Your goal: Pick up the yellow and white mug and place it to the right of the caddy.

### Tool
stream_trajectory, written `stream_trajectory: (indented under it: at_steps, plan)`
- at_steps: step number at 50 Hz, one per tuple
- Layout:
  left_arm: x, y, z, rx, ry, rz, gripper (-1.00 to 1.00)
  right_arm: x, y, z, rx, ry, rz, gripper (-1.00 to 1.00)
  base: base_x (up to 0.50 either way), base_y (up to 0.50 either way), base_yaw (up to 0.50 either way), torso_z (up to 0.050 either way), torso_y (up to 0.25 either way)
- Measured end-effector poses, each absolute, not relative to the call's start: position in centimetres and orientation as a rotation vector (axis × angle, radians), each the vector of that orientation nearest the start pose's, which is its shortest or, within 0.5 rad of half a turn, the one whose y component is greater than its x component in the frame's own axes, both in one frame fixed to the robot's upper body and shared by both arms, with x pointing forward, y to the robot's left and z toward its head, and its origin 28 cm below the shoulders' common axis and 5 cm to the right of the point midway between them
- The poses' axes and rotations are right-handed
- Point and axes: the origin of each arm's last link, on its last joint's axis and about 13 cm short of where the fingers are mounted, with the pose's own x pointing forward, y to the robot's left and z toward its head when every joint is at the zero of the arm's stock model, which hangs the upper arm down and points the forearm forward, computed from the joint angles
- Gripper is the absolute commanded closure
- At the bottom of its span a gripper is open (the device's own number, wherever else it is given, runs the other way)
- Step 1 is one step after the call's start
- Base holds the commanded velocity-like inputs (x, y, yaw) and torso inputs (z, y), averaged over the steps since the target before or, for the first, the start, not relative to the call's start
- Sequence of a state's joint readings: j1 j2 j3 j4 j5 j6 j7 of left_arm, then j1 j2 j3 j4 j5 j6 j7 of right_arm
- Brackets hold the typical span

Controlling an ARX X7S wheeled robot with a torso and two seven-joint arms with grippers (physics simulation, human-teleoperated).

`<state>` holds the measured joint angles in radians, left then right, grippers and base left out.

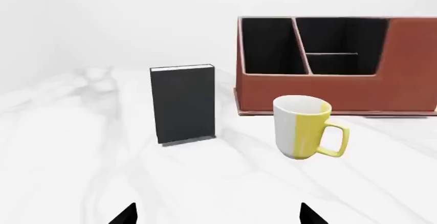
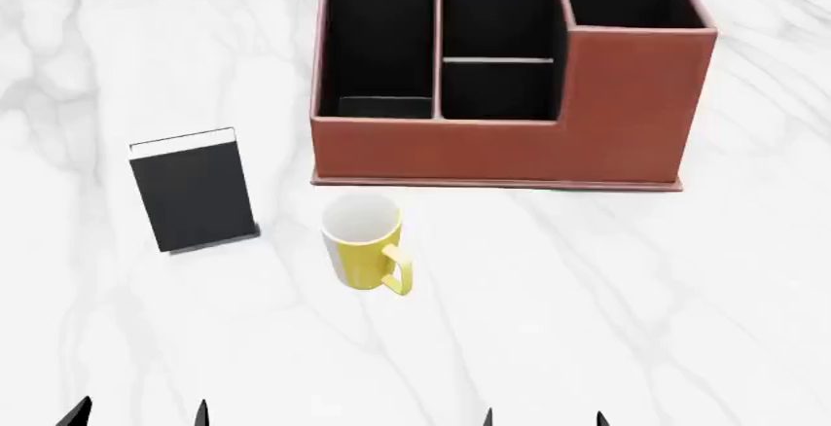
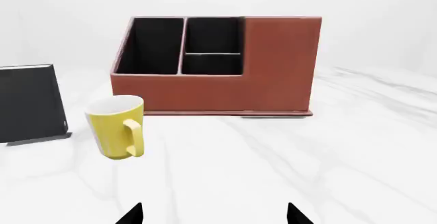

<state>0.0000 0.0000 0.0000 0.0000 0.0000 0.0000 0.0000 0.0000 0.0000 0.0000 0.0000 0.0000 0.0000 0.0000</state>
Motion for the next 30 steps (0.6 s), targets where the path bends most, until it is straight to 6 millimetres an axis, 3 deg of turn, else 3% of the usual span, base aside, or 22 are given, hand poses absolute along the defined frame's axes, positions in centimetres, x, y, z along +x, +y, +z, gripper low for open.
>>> stream_trajectory:
  at_steps: [21,30]
  plan:
    - [21.2,20.7,1.4,0.001,0.003,0.012,-1.00,20.8,-9.6,1.6,0.004,-0.032,0.040,-1.00,0.00,0.00,0.00,0.000,0.000]
    - [21.4,20.8,2.9,0.024,-0.037,0.020,-1.00,21.1,-9.6,3.7,0.004,-0.104,0.032,-1.00,0.00,0.00,0.00,0.000,0.000]
